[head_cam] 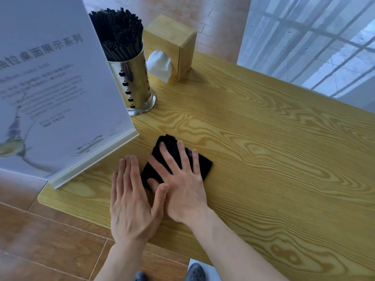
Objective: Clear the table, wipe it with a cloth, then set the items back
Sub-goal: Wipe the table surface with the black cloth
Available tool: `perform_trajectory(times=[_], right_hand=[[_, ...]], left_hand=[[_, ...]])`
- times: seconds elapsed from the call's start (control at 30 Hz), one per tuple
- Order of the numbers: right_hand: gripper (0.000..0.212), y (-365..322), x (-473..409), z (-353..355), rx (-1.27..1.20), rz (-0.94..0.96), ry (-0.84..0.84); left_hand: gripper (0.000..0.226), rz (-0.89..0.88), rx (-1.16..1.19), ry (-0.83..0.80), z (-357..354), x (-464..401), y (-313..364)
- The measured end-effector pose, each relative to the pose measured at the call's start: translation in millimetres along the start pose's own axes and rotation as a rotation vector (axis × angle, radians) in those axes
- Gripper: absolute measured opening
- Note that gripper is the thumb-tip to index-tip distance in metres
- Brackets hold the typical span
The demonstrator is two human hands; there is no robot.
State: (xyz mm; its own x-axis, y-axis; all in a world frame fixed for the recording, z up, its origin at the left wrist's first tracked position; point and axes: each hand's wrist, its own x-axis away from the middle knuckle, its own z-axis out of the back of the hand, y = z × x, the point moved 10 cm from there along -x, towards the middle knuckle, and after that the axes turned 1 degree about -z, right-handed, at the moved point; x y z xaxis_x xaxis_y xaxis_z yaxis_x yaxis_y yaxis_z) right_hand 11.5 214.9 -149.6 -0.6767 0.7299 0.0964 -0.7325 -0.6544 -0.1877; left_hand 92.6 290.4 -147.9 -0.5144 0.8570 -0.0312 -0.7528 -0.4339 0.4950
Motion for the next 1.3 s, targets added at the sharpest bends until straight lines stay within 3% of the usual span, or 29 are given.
perform_trajectory(times=[0.3, 0.5, 0.87, 1.3], right_hand=[[0.064, -3, 36, -2, 0.015, 0.007, -0.037], [0.056, 8, 68, 2, -0.013, -0.032, -0.048], [0.054, 45, 129, 4, -0.032, -0.114, -0.057], [0.055, 110, 195, 10, -0.049, -0.256, -0.037]], left_hand=[[0.095, -0.01, 0.016, -0.001, 1, 1, 2], [0.093, -0.017, 0.022, 0.005, 3, 2, 5], [0.092, -0.073, -0.109, -0.034, -2, 7, 16], [0.088, -0.311, -0.127, -0.147, -40, 45, 115]])
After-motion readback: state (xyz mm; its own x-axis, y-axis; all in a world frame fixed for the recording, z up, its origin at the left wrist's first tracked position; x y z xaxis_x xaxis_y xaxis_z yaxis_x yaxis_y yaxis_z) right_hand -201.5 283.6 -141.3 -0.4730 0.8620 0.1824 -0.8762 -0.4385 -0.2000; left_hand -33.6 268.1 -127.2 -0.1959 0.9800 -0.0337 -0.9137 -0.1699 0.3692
